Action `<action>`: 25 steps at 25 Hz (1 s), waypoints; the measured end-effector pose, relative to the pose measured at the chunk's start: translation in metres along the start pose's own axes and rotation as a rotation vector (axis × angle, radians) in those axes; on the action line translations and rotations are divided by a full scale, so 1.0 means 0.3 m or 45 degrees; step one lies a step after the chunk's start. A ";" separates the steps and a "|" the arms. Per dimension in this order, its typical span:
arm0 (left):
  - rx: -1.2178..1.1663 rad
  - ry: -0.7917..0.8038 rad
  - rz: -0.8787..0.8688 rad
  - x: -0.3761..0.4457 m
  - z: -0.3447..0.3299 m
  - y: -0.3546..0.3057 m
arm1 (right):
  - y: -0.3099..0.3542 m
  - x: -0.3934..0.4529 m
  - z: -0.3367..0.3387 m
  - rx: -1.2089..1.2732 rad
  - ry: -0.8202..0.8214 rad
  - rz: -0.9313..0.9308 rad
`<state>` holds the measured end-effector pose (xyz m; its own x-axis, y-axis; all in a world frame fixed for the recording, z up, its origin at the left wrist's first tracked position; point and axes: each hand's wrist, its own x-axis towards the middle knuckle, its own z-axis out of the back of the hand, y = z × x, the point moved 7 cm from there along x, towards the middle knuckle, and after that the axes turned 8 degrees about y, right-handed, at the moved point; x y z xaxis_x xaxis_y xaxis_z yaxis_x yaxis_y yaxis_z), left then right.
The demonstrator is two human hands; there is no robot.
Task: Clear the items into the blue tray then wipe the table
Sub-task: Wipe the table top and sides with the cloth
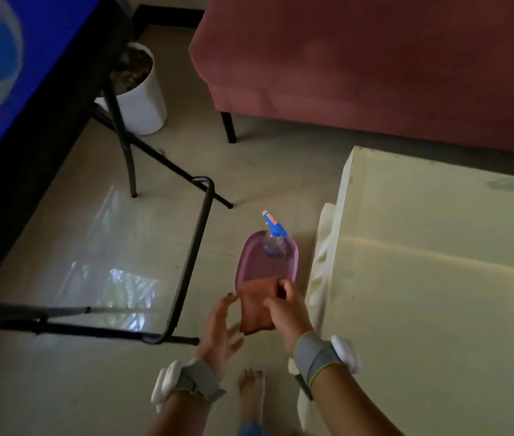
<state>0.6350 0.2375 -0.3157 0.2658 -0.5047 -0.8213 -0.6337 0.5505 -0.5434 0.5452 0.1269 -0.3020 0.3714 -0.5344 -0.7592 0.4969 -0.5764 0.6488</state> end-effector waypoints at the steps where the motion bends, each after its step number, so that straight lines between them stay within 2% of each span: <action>1: -0.067 0.025 0.115 0.053 -0.011 0.011 | -0.005 0.047 -0.007 -0.028 -0.014 0.004; 3: -0.068 0.006 0.188 0.154 -0.007 0.022 | -0.010 0.137 -0.021 -0.164 -0.064 0.006; 6: 0.105 -0.094 0.142 0.373 0.025 0.008 | -0.077 0.322 -0.029 -0.323 -0.185 -0.141; 10: 0.548 -0.006 0.055 0.626 0.058 0.047 | -0.236 0.522 -0.064 -0.204 -0.214 -0.341; 15: 0.949 0.106 0.110 0.861 0.084 0.179 | -0.436 0.748 -0.100 -0.056 -0.312 -0.486; 18: 1.244 0.212 0.212 0.861 0.058 0.192 | -0.506 0.792 -0.123 -0.053 -0.288 -0.534; 20: 1.373 0.144 0.216 0.819 0.060 0.175 | -0.502 0.760 -0.106 -0.117 -0.325 -0.575; 23: 1.676 -0.040 -0.076 0.696 0.045 0.084 | -0.406 0.642 -0.092 -0.148 -0.343 -0.504; 25: 1.636 -0.129 -0.207 0.580 0.019 0.008 | -0.300 0.540 -0.083 -0.209 -0.315 -0.363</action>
<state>0.6838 0.1548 -0.4610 0.3628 -0.6043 -0.7093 0.5417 0.7561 -0.3672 0.5801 0.1077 -0.4847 0.0108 -0.5113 -0.8593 0.6788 -0.6273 0.3818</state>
